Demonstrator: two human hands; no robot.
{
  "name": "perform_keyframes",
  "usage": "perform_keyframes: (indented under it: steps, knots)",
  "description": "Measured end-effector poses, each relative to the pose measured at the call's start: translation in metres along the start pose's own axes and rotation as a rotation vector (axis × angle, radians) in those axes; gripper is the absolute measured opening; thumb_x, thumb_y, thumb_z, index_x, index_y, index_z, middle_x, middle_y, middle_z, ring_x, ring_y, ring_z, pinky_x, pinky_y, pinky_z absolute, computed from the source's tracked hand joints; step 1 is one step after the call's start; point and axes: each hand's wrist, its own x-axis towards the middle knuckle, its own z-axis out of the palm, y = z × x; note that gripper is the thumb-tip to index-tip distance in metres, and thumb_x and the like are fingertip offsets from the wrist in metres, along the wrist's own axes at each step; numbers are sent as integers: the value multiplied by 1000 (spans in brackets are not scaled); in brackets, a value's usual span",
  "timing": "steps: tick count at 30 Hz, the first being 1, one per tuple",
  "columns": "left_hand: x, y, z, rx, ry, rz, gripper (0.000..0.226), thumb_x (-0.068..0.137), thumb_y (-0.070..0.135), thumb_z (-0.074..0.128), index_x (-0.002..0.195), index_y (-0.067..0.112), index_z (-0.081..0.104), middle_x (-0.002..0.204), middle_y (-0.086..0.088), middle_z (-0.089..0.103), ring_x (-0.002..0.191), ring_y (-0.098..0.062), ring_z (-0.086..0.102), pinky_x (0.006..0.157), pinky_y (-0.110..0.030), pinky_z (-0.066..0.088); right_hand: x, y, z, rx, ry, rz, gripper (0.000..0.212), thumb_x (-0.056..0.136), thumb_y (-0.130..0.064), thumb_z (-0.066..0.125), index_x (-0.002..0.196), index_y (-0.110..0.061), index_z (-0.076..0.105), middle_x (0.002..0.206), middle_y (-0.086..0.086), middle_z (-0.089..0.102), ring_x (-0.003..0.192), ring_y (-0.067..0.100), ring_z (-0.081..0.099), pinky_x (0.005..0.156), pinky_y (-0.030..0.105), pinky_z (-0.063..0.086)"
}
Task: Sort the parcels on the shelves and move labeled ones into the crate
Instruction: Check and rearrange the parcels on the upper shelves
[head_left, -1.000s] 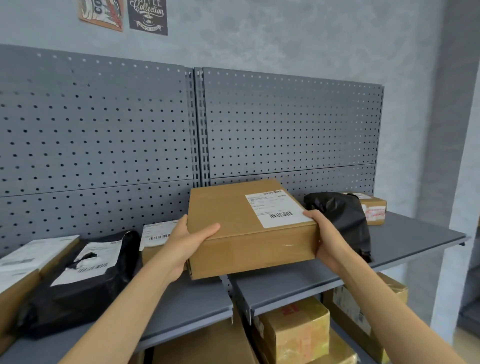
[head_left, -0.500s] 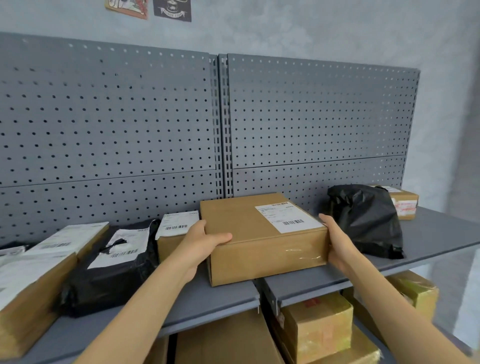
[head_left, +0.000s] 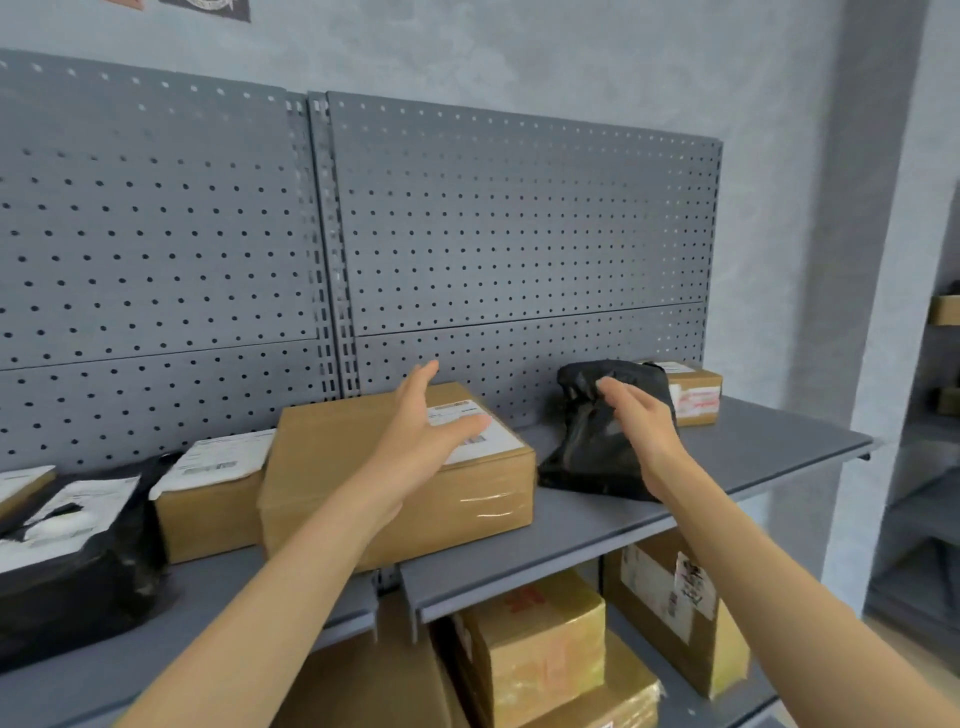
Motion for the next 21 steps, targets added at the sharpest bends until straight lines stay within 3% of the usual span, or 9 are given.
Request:
perform_keyframes:
  steps: [3, 6, 8, 10, 12, 14, 16, 18, 21]
  knots:
    - [17, 6, 44, -10, -27, 4, 76, 84, 33, 66, 144, 40, 19, 156, 16, 8, 142, -11, 13, 106, -35, 25, 21, 10, -35, -19, 8, -64, 40, 88, -34, 62, 126, -22, 59, 131, -3, 55, 111, 8, 45, 93, 25, 32]
    - [33, 8, 97, -26, -85, 13, 80, 83, 34, 66, 145, 39, 16, 156, 15, 8, 143, -11, 11, 109, -34, 21, 47, 26, -70, -79, 52, -99, 46, 87, -33, 63, 130, -23, 54, 137, 1, 51, 123, 15, 46, 97, 28, 37]
    - [43, 6, 133, -41, -154, 2, 85, 82, 34, 67, 146, 36, 12, 156, 13, 10, 142, -9, 13, 106, -27, 19, 63, 38, -88, -168, 64, -47, 61, 87, -36, 62, 141, -23, 40, 145, 6, 42, 133, 25, 39, 104, 37, 35]
    - [49, 2, 166, -35, -211, -48, 89, 81, 37, 68, 147, 36, 9, 156, 13, 11, 142, -9, 15, 101, -25, 20, 74, 50, -99, -160, -31, 55, 79, 87, -37, 61, 151, -20, 16, 151, 9, 33, 132, 28, 40, 106, 39, 37]
    - [54, -3, 189, -5, -240, -106, 92, 79, 41, 69, 147, 38, 7, 156, 13, 11, 142, -11, 15, 103, -26, 21, 79, 59, -103, -3, -174, 191, 86, 88, -38, 60, 151, -21, 5, 141, 6, 42, 114, 24, 54, 88, 34, 50]
    - [59, -7, 203, 44, -257, -143, 94, 77, 44, 70, 146, 42, 5, 156, 15, 9, 142, -12, 14, 106, -29, 21, 81, 64, -103, 125, -318, 300, 73, 88, -40, 60, 145, -19, 21, 123, 1, 57, 101, 19, 62, 72, 28, 53]
    - [64, -7, 210, 92, -250, -161, 96, 74, 46, 71, 144, 46, 5, 155, 16, 8, 142, -14, 12, 108, -32, 21, 83, 66, -101, 184, -439, 338, 57, 88, -40, 58, 136, -14, 43, 115, 1, 67, 100, 16, 65, 72, 26, 54]
    - [70, -5, 214, 112, -200, -172, 97, 72, 47, 72, 144, 47, 7, 155, 15, 9, 142, -14, 13, 107, -31, 21, 84, 64, -98, 243, -499, 331, 45, 89, -40, 56, 129, -20, 53, 113, 0, 69, 101, 15, 66, 71, 26, 55]
    - [74, -1, 216, 164, -133, -151, 102, 67, 46, 77, 144, 45, 10, 154, 14, 17, 139, -10, 21, 104, -28, 24, 84, 58, -90, 318, -518, 261, 42, 90, -40, 53, 129, -23, 51, 124, 11, 63, 112, 31, 61, 91, 46, 52]
